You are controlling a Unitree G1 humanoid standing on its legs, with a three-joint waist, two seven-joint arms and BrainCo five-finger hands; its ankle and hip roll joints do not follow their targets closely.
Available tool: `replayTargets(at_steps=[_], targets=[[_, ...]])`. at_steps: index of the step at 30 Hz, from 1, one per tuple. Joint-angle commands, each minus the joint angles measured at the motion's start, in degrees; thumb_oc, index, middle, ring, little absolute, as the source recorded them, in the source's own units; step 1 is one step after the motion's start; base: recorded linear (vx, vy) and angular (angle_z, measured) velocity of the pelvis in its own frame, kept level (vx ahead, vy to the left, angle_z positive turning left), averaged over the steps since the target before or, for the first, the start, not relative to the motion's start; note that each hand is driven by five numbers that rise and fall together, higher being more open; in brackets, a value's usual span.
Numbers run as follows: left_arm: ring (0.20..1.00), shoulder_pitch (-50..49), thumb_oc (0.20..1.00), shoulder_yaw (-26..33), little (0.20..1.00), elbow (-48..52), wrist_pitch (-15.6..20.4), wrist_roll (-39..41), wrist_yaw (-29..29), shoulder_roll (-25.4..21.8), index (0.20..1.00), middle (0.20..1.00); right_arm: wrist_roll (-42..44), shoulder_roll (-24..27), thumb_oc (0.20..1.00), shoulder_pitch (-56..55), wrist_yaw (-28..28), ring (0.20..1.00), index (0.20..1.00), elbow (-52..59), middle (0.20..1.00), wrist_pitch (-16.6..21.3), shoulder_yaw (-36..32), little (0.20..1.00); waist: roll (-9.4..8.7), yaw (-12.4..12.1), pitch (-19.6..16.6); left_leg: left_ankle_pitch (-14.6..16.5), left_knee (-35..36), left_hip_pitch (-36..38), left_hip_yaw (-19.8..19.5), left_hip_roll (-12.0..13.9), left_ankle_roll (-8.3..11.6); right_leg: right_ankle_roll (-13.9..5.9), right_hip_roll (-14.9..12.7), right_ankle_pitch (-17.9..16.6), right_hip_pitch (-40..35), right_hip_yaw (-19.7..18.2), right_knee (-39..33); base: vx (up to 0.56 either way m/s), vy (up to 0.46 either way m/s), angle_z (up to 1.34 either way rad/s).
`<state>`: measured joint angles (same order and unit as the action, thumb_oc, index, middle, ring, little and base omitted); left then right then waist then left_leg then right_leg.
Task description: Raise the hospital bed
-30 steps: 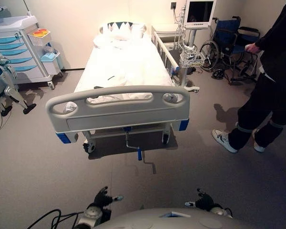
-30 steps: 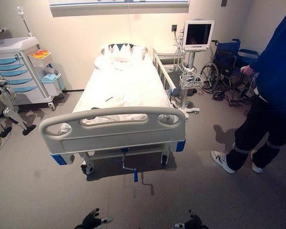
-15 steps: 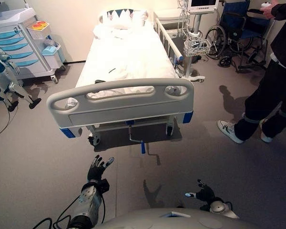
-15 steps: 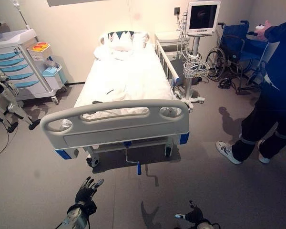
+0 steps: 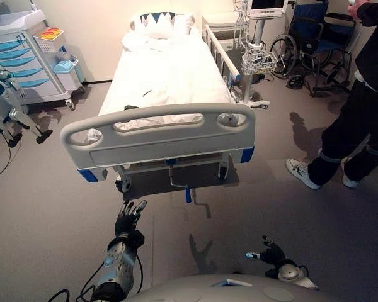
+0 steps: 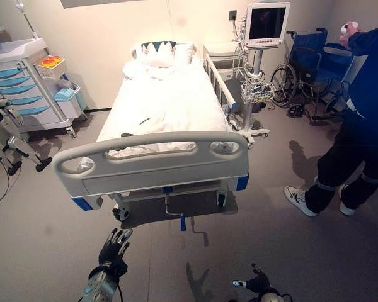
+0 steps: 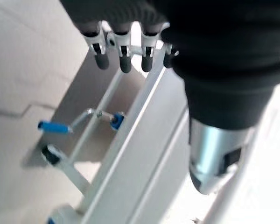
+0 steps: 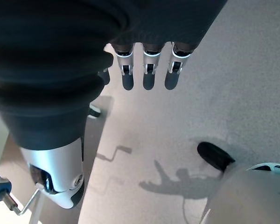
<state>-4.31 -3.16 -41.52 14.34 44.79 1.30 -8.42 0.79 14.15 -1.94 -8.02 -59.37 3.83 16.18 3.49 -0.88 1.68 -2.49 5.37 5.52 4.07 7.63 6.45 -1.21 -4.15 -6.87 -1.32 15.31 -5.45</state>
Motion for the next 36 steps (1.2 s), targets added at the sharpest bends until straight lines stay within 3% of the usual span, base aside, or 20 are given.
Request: replayTargets(at_steps=[1, 16, 19, 21, 28, 33, 36], targets=[[1.0, 3.9, 1.0, 2.62, 1.0, 1.14, 2.89, 2.12, 2.54, -0.83, 1.0, 1.0, 1.34, -1.77, 1.0, 3.81, 0.04, 1.0, 1.0, -0.52, 1.0, 2.05, 0.02, 1.0, -4.16, -0.67, -0.13, 3.43, -1.33, 2.21, 0.07, -5.64, -4.37, -5.9, -3.67, 4.52, -5.07, -0.91, 2.04, 0.0, 0.0, 0.0], [1.0, 4.09, 1.0, 1.5, 1.0, 4.33, 2.14, 6.59, 3.22, 0.42, 1.0, 1.0, 1.43, -2.16, 1.0, 3.57, 0.27, 1.0, 1.0, 1.69, 1.0, 2.68, 1.83, 1.0, -4.51, -0.49, -0.63, 3.45, -1.14, 2.06, 0.1, -5.67, -4.53, -5.94, -3.66, 4.16, -4.87, -1.08, 1.79, 0.0, -0.001, -0.01], [1.0, 3.74, 1.0, 1.74, 1.0, 3.3, -0.69, 12.79, 6.77, 1.76, 1.0, 1.0, 1.33, -2.35, 1.0, 3.84, 1.02, 1.0, 1.0, 2.14, 1.0, 2.49, 2.54, 1.0, -4.66, -0.37, -0.81, 3.45, -1.16, 1.98, 0.23, -5.57, -4.56, -5.89, -3.58, 4.13, -4.76, -1.43, 1.79, 0.0, 0.0, 0.0], [1.0, 3.74, 1.0, 1.42, 1.0, 2.96, -0.45, 13.97, 7.6, 2.45, 1.0, 1.0, 1.58, -2.75, 1.0, 4.58, 0.92, 1.0, 1.0, -2.95, 1.0, 2.36, 2.22, 1.0, -4.57, -0.51, -0.92, 3.58, -1.18, 2.01, 0.11, -5.65, -4.61, -5.87, -3.57, 4.15, -4.81, -1.5, 1.79, 0.0, 0.0, 0.0], [1.0, 3.08, 1.0, 0.87, 1.0, 3.03, 0.69, 12.32, 7.37, 2.35, 1.0, 1.0, 1.86, -3.31, 1.0, 5.17, 0.82, 1.0, 1.0, -4.79, 1.0, 2.93, 2.46, 1.0, -4.54, -0.58, -1.14, 3.77, -1.17, 2.22, -0.01, -5.72, -4.66, -5.87, -3.59, 4.16, -4.93, -1.63, 1.66, 0.0, 0.0, 0.0], [1.0, 3.11, 1.0, 1.76, 1.0, 2.61, -1.95, 19.3, 11.74, 3.73, 1.0, 1.0, 2.25, -3.49, 1.0, 5.66, 1.2, 1.0, 1.0, -5.8, 1.0, 2.91, 2.2, 1.0, -4.58, -0.67, -1.18, 3.82, -1.18, 2.17, -0.21, -5.76, -4.65, -5.85, -3.48, 4.23, -4.9, -1.57, 1.69, 0.0, 0.0, 0.0], [1.0, 3.35, 1.0, 2.18, 1.0, 1.23, -1.67, 20.63, 12.72, 4.5, 1.0, 1.0, 2.19, -3.83, 1.0, 5.75, 1.36, 1.0, 1.0, -6.34, 1.0, 3.05, 2.26, 1.0, -4.61, -0.68, -1.27, 3.87, -1.16, 2.27, -0.28, -5.74, -4.65, -5.81, -3.4, 4.27, -5.04, -1.63, 1.56, 0.0, 0.0, 0.0]])
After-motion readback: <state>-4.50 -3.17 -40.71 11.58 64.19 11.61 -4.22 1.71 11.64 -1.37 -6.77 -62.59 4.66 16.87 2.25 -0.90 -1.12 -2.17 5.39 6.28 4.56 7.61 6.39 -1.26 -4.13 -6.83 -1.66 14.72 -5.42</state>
